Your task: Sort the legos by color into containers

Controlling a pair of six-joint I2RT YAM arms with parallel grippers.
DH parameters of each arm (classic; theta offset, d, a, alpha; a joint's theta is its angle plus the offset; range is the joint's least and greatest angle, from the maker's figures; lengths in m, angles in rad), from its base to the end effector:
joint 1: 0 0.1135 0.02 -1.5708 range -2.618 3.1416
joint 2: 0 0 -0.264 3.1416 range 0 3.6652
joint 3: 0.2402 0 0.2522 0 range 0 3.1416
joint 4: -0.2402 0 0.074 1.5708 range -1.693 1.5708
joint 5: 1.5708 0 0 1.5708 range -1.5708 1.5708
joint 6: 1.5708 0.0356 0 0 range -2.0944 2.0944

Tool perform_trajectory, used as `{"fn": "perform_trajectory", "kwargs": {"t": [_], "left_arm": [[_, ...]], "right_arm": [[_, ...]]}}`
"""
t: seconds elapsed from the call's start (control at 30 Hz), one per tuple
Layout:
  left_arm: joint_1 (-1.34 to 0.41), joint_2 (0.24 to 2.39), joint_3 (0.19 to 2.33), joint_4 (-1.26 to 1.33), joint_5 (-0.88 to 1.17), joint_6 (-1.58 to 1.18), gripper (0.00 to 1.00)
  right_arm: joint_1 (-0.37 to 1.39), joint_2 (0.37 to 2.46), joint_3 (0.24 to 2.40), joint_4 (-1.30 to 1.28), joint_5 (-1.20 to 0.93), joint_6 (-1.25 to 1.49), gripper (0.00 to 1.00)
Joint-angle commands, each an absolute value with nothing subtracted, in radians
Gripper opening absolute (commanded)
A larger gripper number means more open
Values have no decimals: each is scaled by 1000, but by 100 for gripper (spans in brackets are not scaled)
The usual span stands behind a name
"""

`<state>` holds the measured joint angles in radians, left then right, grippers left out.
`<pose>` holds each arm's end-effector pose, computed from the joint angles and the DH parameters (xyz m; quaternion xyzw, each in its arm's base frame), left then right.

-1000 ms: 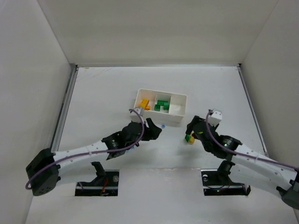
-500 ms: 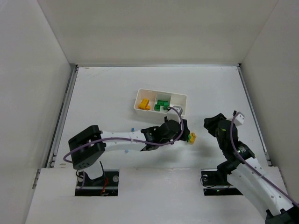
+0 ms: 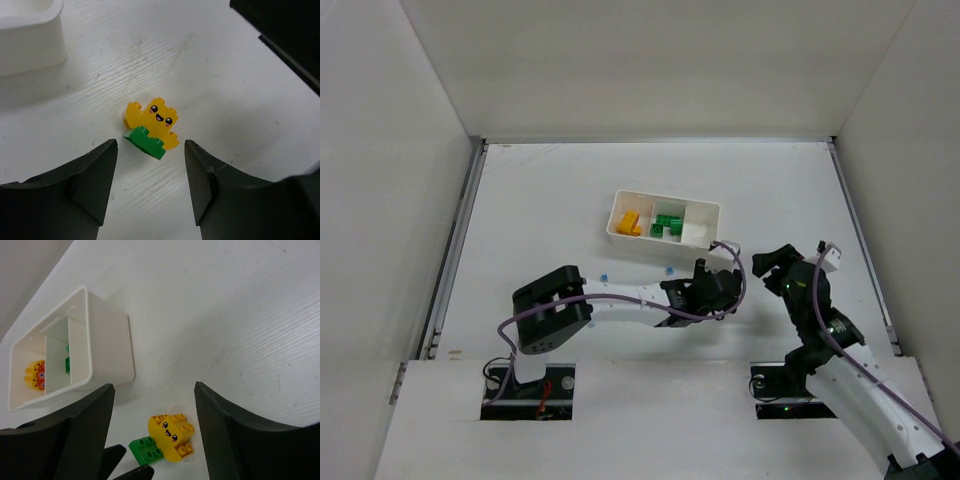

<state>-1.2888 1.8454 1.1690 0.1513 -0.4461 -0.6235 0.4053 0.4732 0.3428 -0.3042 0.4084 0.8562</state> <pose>0.1294 -0.3914 0.2079 0.1715 0.8347 -0.2873 0.4374 0.1273 0.0392 0.2165 0.2909 0.7801 0.1727 0.5263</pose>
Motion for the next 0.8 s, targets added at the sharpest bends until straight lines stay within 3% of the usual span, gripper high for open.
{"fn": "perform_trajectory", "kwargs": {"t": [0.0, 0.5, 0.77], "left_arm": [[-1286, 1864, 1221, 130, -476, -598, 53], [-1269, 1922, 1259, 109, -482, -607, 44], [-1254, 1899, 1215, 109, -483, -635, 20]], "right_arm": [[397, 456, 330, -230, 385, 842, 72], [403, 454, 290, -179, 344, 857, 74], [403, 462, 290, -175, 342, 853, 75]]}}
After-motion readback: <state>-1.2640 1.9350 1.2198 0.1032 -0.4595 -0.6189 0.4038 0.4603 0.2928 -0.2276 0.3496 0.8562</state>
